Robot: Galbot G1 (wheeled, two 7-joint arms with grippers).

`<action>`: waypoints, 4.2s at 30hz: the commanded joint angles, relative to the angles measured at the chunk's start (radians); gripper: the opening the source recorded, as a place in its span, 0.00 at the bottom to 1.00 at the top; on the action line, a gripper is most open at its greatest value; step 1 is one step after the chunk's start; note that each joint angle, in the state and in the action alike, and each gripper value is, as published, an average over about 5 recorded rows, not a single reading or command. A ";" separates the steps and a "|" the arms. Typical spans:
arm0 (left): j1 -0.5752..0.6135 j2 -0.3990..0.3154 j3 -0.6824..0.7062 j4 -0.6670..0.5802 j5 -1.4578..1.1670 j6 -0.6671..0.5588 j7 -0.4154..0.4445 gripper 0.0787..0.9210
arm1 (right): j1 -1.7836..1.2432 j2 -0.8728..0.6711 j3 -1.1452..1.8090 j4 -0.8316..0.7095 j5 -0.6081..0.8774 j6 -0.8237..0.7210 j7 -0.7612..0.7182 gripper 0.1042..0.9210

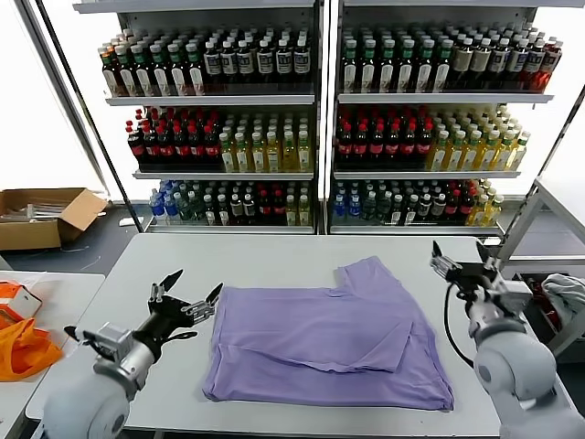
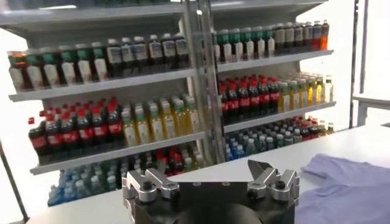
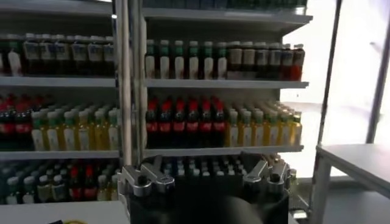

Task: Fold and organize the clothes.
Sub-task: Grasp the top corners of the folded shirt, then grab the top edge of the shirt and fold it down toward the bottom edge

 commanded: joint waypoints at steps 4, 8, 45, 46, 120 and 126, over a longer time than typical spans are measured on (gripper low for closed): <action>-0.395 0.071 0.249 0.431 -0.187 0.047 0.084 0.88 | 0.393 -0.099 -0.387 -0.375 0.190 -0.041 -0.200 0.88; -0.403 0.055 0.258 0.475 -0.181 0.049 0.085 0.88 | 0.428 -0.055 -0.421 -0.464 0.158 -0.042 -0.228 0.88; -0.391 -0.020 0.278 0.545 -0.115 0.052 0.108 0.88 | 0.431 0.164 -0.301 -0.715 0.036 -0.041 -0.251 0.88; -0.391 -0.022 0.279 0.547 -0.111 0.051 0.108 0.88 | 0.431 0.164 -0.299 -0.715 0.036 -0.041 -0.250 0.88; -0.209 -0.020 0.186 0.358 -0.009 -0.042 0.109 0.01 | 0.028 0.173 0.005 -0.129 0.120 -0.038 -0.134 0.00; -0.181 -0.034 0.169 0.325 0.001 -0.040 0.107 0.01 | -0.070 0.176 0.055 -0.075 0.122 -0.038 -0.107 0.00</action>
